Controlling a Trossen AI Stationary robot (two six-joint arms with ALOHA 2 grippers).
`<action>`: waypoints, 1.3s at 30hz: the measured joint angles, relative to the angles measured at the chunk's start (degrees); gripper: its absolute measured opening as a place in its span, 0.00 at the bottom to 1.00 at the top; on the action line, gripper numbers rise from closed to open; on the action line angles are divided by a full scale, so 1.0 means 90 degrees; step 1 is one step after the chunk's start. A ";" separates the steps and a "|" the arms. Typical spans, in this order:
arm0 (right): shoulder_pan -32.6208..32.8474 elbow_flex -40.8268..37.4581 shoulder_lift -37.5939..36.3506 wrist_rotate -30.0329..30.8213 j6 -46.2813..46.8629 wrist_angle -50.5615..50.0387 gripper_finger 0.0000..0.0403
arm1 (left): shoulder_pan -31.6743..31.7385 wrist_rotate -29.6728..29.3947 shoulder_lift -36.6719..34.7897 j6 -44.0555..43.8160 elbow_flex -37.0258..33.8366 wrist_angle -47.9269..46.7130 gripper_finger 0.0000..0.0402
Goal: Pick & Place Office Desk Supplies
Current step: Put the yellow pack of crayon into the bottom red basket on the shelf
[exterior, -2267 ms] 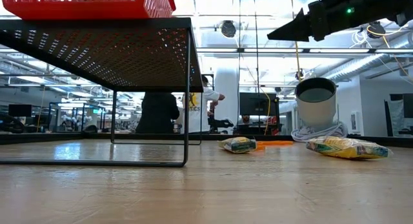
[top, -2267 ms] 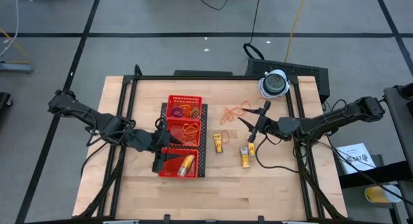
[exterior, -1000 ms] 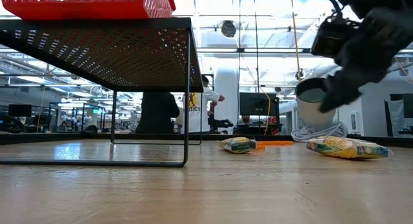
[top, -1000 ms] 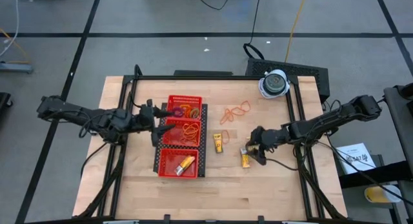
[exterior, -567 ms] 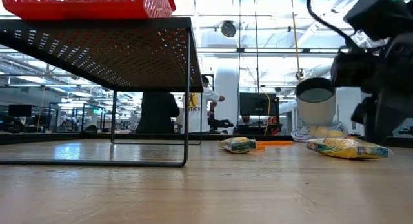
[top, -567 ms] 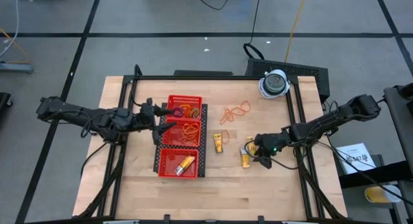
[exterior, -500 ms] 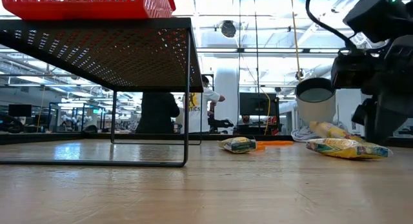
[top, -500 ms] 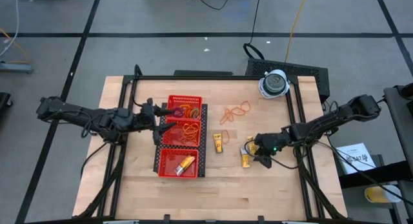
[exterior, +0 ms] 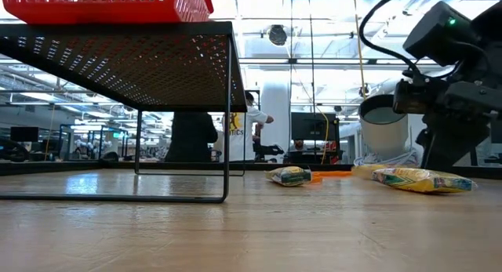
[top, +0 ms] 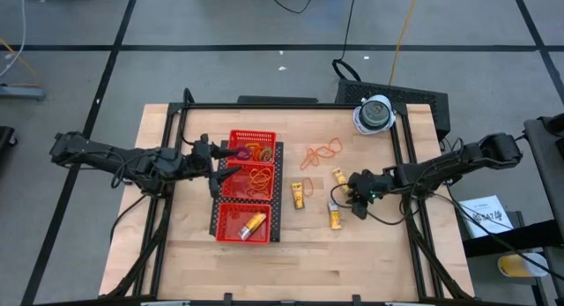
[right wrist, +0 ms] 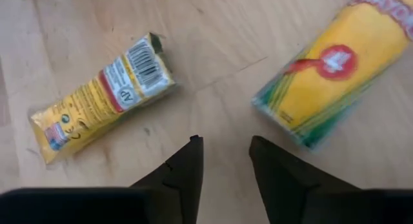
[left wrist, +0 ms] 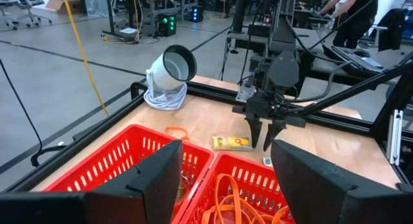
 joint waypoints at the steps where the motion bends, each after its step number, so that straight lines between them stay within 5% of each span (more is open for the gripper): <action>1: -0.0047 0.0000 0.0000 -0.0002 -0.0095 -0.0065 0.30 | 0.0000 0.0000 0.0000 -0.0001 0.0000 -0.0003 0.62; 12: -0.0452 0.0012 -0.0007 0.0234 0.0187 -0.1365 0.23 | 0.0000 -0.0002 0.0000 0.0034 0.0000 0.0001 0.62; 16: -0.0483 0.0010 -0.0012 0.0238 0.0440 -0.1057 0.24 | 0.0000 -0.0002 0.0000 0.0039 0.0000 -0.0002 0.62; 30: -0.0468 -0.0007 0.0002 0.0527 0.0092 -0.0214 0.63 | 0.0000 -0.0005 0.0000 0.0044 0.0005 -0.0048 0.62; 39: -0.0474 -0.0035 0.0273 0.1768 0.0235 0.0159 0.70 | 0.0000 -0.0007 0.0000 0.0051 0.0005 -0.0045 0.62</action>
